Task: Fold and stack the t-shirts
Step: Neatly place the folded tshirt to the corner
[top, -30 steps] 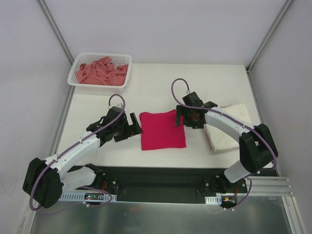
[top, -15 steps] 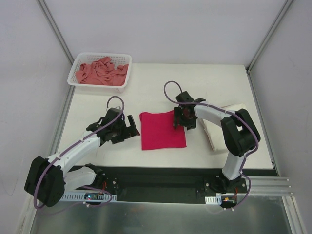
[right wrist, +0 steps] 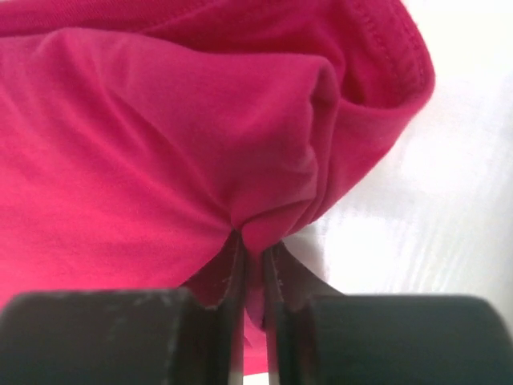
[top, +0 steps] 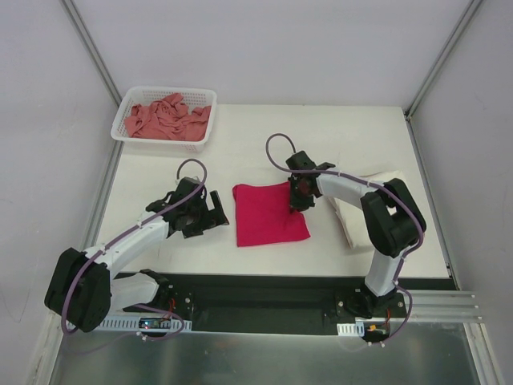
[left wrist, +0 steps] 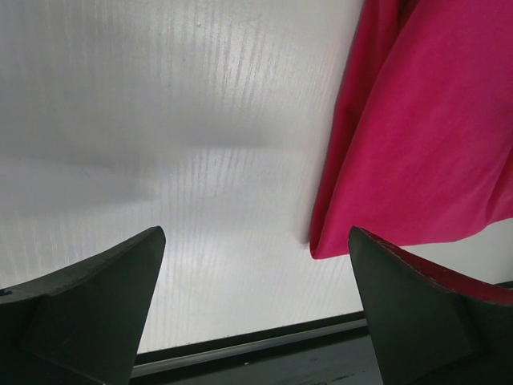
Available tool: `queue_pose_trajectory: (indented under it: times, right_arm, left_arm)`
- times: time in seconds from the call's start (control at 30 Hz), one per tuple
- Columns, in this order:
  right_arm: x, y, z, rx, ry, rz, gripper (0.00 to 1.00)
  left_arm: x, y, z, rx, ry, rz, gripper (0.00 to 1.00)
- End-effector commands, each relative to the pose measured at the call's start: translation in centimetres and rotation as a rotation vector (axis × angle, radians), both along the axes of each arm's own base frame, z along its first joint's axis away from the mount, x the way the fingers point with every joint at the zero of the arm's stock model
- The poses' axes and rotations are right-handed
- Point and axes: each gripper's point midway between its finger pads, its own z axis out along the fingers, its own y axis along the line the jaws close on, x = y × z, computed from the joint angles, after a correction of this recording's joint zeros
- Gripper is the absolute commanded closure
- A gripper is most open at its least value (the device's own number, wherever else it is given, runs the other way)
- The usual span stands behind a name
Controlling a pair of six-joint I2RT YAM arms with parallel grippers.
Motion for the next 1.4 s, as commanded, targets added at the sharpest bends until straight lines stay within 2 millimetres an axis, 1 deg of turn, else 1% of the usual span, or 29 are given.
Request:
queue_pose_trajectory:
  times: [0.0,0.07,0.1,0.13,0.17,0.2,0.23,0.3,0.33,0.4,0.43,0.5,0.53,0.6,0.67,0.73,0.77,0.8,0.93,1.07,1.1,1.17,1.3,1.33,1.37]
  right_arm:
    - [-1.6,-0.1,-1.6,-0.050,0.036,0.049,0.98]
    - [-1.2,-1.5,-0.2,-0.110,-0.018,0.041,0.99]
    - [-1.7,-2.6,0.4,-0.159,-0.012,0.037,0.99]
    - [-1.2,-3.8,1.6,-0.209,-0.058,0.020,0.99]
    - [-1.4,-4.6,2.2,-0.240,-0.065,0.024,0.99]
    - [-1.8,-5.5,2.8,-0.279,-0.066,0.046,0.99]
    - [-1.6,-6.2,4.1,-0.300,-0.108,0.047,0.99]
    - [-2.1,-7.5,5.2,-0.347,-0.119,0.071,0.99]
    - [-1.8,-8.5,6.3,-0.397,-0.159,0.086,0.99]
    - [-2.0,-10.1,7.4,-0.477,-0.174,0.112,0.99]
    - [-1.6,-10.9,8.6,-0.527,-0.209,0.131,0.99]
    - [-1.7,-11.7,9.7,-0.569,-0.227,0.140,0.99]
    - [-1.6,-11.9,10.7,-0.593,-0.251,0.177,0.99]
    - [-1.9,-12.3,11.9,-0.621,-0.269,0.219,0.99]
    - [-2.2,-12.2,13.3,-0.622,-0.296,0.252,0.99]
    - [-3.0,-12.2,14.3,-0.613,-0.296,0.277,0.99]
    - [-3.1,-12.2,15.0,-0.612,-0.307,0.277,1.00]
    - [-3.6,-12.2,15.6,-0.608,-0.311,0.282,0.99]
    - [-4.5,-11.9,17.1,-0.559,-0.330,0.262,0.99]
    - [-5.2,-13.5,19.0,-0.597,-0.346,0.186,0.99]
    - [-5.1,-13.8,19.8,-0.610,-0.363,0.166,0.99]
    - [-5.4,-14.5,20.4,-0.635,-0.361,0.160,0.99]
    - [-5.4,-15.2,21.9,-0.643,-0.375,0.149,0.99]
    - [-5.3,-15.2,22.7,-0.638,-0.390,0.141,0.99]
    - [-5.4,-15.4,23.0,-0.641,-0.392,0.140,0.99]
  left_arm:
    - [0.0,0.2,0.2,0.003,0.001,-0.010,0.01]
    - [0.1,0.3,0.3,0.002,-0.003,-0.010,0.01]
    - [0.1,0.4,0.3,0.005,-0.005,-0.010,0.01]
    - [0.2,0.4,0.4,0.005,-0.009,-0.010,0.01]
    - [0.3,0.4,0.4,0.006,-0.011,-0.008,0.01]
    - [0.4,0.5,0.5,0.008,-0.016,-0.011,0.01]
    - [0.5,0.5,0.6,0.009,-0.021,-0.012,0.01]
    - [0.7,0.6,0.7,0.013,-0.026,-0.013,0.01]
    - [0.9,0.6,0.8,0.015,-0.029,-0.008,0.01]
    - [1.2,0.8,0.9,0.013,-0.030,-0.005,0.01]
    - [1.4,0.7,1.2,0.010,-0.036,-0.008,0.01]
    - [1.6,0.8,1.3,0.010,-0.039,-0.016,0.01]
    - [1.7,0.7,1.5,0.005,-0.044,-0.018,0.01]
    - [1.9,0.7,1.7,0.005,-0.049,-0.030,0.01]
    - [2.0,0.8,1.8,0.005,-0.055,-0.033,0.01]
    - [2.1,0.8,1.9,0.008,-0.057,-0.038,0.01]
    - [2.1,0.9,1.8,0.008,-0.056,-0.036,0.01]
    - [2.1,0.9,1.8,0.009,-0.056,-0.036,0.01]
    - [2.1,1.0,1.8,0.001,-0.053,-0.033,0.01]
    - [2.0,0.9,1.9,-0.004,-0.055,-0.037,0.01]
    - [2.0,1.0,1.9,-0.001,-0.054,-0.034,0.01]
    - [2.0,1.0,1.9,-0.001,-0.054,-0.034,0.01]
    - [1.9,1.0,1.8,-0.002,-0.050,-0.034,0.01]
    - [1.9,1.1,1.7,-0.001,-0.048,-0.034,0.01]
    - [1.9,1.0,1.7,-0.002,-0.050,-0.036,0.01]
